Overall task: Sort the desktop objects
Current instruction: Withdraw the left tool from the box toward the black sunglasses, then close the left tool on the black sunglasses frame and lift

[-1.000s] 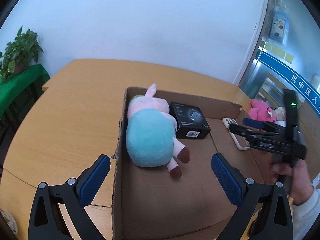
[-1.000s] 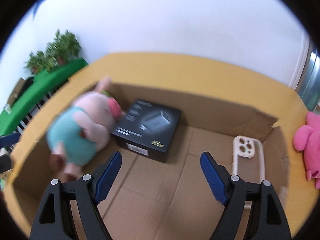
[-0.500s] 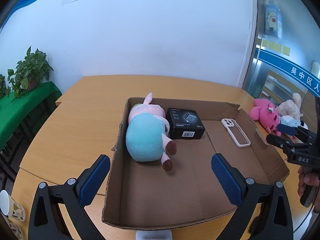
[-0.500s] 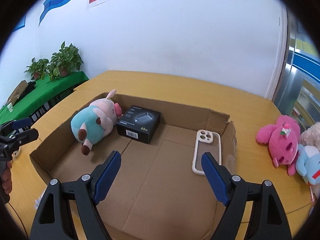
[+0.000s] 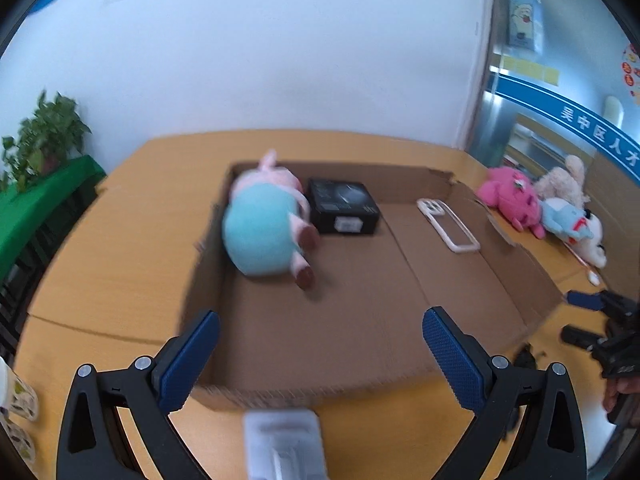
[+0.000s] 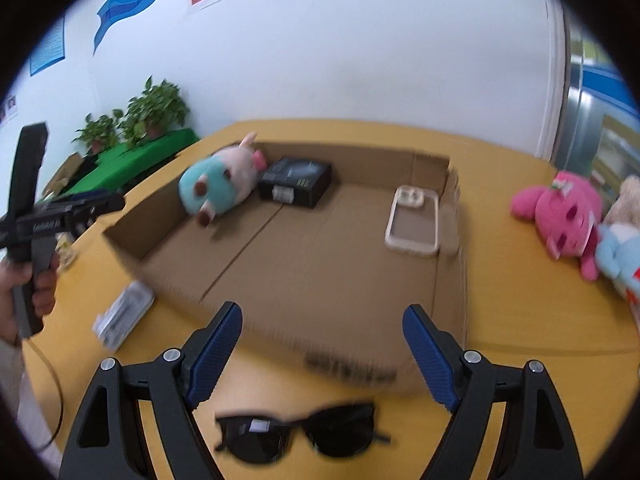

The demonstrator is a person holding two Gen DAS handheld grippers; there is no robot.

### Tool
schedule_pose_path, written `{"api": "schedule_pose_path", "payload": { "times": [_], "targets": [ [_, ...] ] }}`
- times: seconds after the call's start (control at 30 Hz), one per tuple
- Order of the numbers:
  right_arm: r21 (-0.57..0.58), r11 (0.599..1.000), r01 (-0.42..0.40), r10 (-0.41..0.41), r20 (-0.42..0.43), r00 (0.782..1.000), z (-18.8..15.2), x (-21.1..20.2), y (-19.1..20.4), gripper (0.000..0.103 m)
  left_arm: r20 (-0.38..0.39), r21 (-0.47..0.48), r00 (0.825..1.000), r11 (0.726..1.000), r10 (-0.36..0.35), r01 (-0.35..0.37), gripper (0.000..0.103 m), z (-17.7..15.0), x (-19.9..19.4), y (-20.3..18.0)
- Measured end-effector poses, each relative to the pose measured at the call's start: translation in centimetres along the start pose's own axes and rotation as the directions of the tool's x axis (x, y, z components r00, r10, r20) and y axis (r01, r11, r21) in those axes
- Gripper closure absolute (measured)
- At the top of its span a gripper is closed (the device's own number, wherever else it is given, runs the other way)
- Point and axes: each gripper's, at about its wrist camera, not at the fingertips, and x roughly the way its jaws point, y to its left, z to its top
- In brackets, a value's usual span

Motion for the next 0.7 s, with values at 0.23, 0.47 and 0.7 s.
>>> {"api": "schedule_pose_path", "payload": {
  "times": [0.23,0.47,0.7],
  "targets": [
    [0.084,0.982,-0.168,0.177,-0.125,0.976,-6.0,2.8,-2.9,0.020,-0.140,-0.009,0.974,0.984,-0.177,0.178,0.001,-5.2,1.0,-3.5],
    [0.029,0.979,-0.202,0.204,-0.206,0.957,-7.1,5.9,-2.9,0.020,-0.198,-0.074,0.953,0.973,-0.231,0.221,0.001,-8.0,1.7,-4.7],
    [0.031,0.917,-0.398,0.391,-0.265,0.881,-10.6,2.6,2.8,0.018,-0.203,-0.099,0.953,0.973,-0.225,0.209,0.001,-8.7,1.5,-3.6]
  ]
}}
